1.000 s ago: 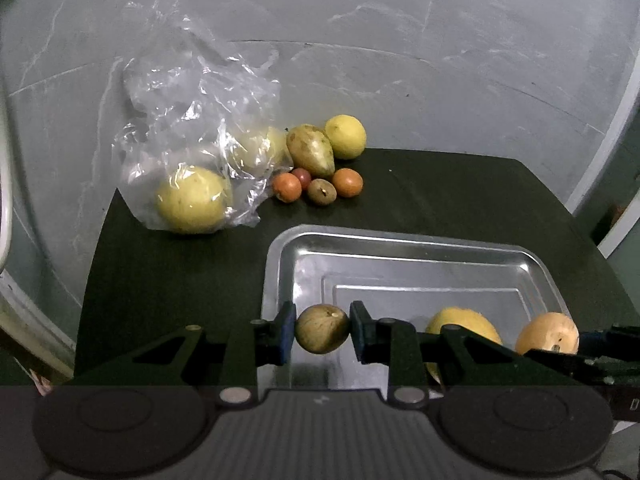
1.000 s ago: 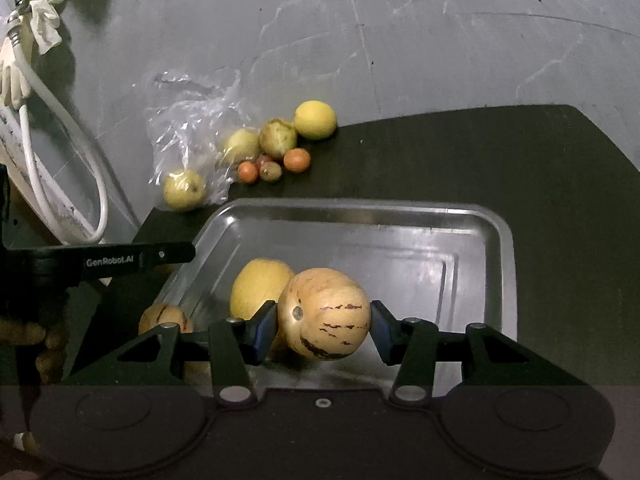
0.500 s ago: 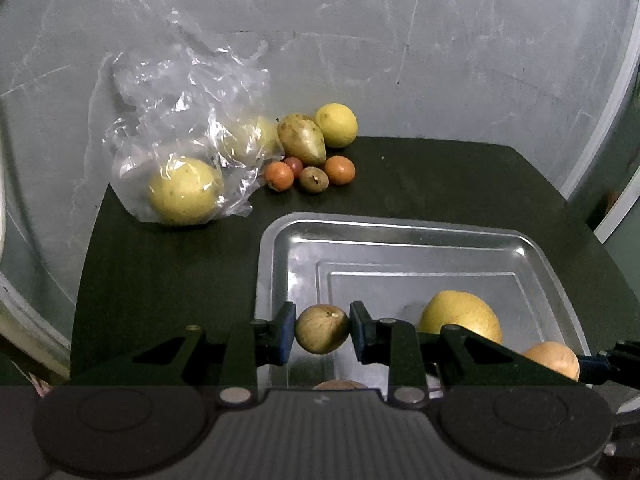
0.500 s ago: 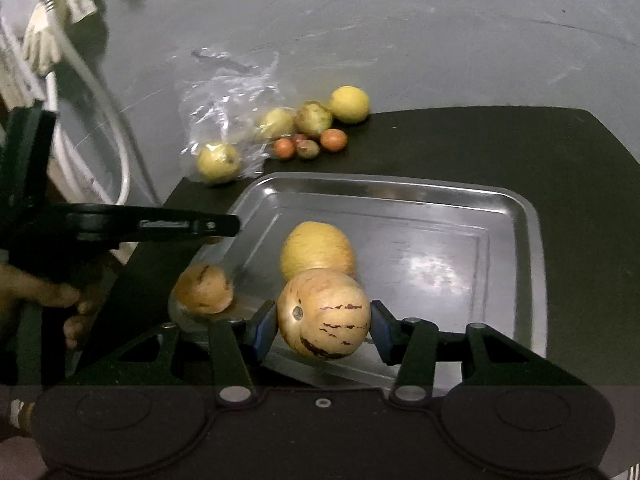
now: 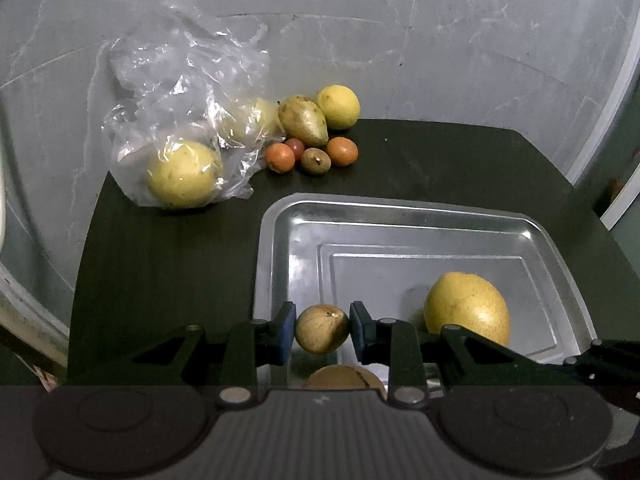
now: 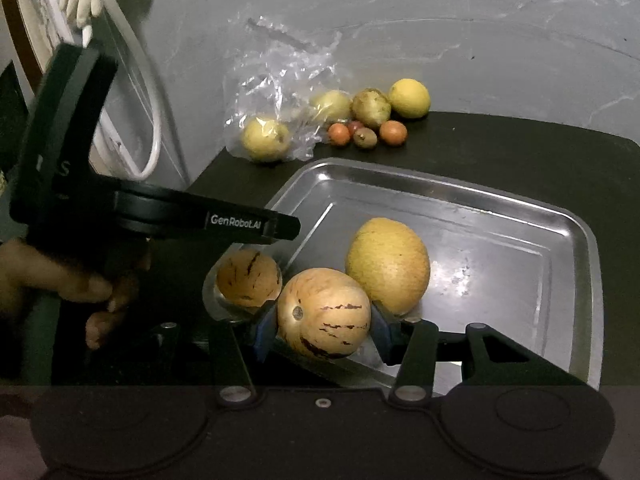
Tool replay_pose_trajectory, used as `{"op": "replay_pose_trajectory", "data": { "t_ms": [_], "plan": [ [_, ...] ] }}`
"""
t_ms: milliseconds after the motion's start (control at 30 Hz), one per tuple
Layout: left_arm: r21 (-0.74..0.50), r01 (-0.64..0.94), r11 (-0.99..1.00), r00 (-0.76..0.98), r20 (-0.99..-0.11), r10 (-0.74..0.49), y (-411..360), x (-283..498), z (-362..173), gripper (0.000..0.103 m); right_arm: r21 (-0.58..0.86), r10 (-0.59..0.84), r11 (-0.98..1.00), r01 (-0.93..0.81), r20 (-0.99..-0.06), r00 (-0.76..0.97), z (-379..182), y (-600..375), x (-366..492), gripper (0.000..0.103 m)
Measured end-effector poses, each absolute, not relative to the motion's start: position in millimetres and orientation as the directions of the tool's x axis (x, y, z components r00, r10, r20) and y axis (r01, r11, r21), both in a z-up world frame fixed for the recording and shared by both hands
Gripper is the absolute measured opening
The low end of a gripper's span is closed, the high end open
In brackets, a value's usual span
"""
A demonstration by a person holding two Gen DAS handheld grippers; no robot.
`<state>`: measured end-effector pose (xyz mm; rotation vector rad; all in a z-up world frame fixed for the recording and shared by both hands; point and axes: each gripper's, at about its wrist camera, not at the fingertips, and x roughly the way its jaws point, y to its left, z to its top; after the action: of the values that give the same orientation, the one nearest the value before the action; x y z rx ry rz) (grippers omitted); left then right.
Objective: Organize fruits
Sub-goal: 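Lower both held fruits into the steel tray and open both tools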
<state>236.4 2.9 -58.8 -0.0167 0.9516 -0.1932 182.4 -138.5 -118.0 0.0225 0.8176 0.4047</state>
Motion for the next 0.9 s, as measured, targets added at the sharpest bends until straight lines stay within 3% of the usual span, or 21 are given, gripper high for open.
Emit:
{"op": "replay_pose_trajectory", "data": {
  "t_ms": [567,733,800,900],
  "plan": [
    [-0.087,0.155,0.984,0.551,-0.819,-0.159,5.7,230.2,-59.6,0.032,0.193,0.327,0.941,-0.277,-0.726,0.605,-129.8,-136.2,189.9,0.052],
    [-0.103,0.144,0.984,0.552,-0.817,-0.166,10.2,226.3,-55.5,0.042,0.207,0.328,0.942,-0.263,-0.727,0.603,-129.3,-136.8,191.2,0.053],
    [-0.11,0.139,0.984,0.564,-0.808,-0.17,13.0,223.1,-51.3,0.056,0.212,0.333,0.941,-0.264,-0.724,0.604,-128.2,-136.4,189.7,0.055],
    [-0.124,0.136,0.983,0.59,-0.787,-0.181,17.1,216.4,-43.7,0.066,0.216,0.336,0.94,-0.265,-0.725,0.601,-126.8,-137.1,186.5,0.064]
  ]
}}
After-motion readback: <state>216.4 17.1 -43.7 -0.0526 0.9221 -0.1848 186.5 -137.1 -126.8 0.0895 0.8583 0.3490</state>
